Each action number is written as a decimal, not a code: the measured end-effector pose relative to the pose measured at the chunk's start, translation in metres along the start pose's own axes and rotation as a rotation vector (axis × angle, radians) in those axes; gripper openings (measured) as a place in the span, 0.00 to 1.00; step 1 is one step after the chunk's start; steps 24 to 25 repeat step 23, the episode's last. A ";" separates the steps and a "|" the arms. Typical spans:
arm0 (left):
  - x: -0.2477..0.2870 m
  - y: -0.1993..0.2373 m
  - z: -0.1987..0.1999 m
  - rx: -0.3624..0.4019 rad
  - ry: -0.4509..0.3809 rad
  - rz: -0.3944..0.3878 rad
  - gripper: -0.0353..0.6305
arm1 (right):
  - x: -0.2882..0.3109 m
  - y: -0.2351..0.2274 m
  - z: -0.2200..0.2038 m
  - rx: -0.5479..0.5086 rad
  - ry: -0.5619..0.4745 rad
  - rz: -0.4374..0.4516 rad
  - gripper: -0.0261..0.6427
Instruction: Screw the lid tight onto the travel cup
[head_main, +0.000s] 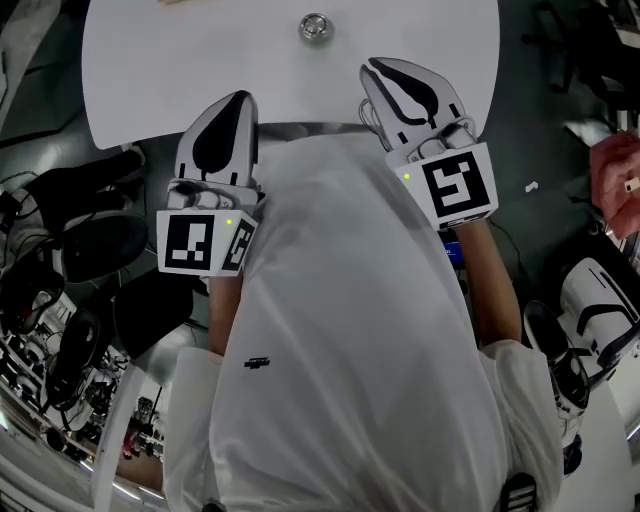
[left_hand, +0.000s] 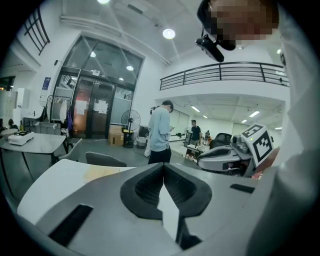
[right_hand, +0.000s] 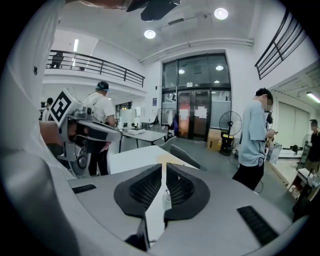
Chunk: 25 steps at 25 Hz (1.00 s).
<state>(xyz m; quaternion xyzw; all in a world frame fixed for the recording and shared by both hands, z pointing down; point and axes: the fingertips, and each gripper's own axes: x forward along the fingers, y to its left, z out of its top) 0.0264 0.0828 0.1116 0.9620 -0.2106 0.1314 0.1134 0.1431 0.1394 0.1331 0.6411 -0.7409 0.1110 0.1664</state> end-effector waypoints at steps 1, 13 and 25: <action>-0.002 -0.001 0.000 0.002 0.000 -0.002 0.06 | -0.001 0.001 0.000 -0.003 -0.002 -0.002 0.07; -0.002 -0.006 0.008 0.003 -0.009 -0.016 0.06 | -0.004 -0.002 0.000 -0.025 0.022 0.000 0.07; -0.003 -0.029 0.005 0.011 -0.011 -0.027 0.06 | -0.024 -0.003 -0.009 -0.024 0.010 -0.003 0.07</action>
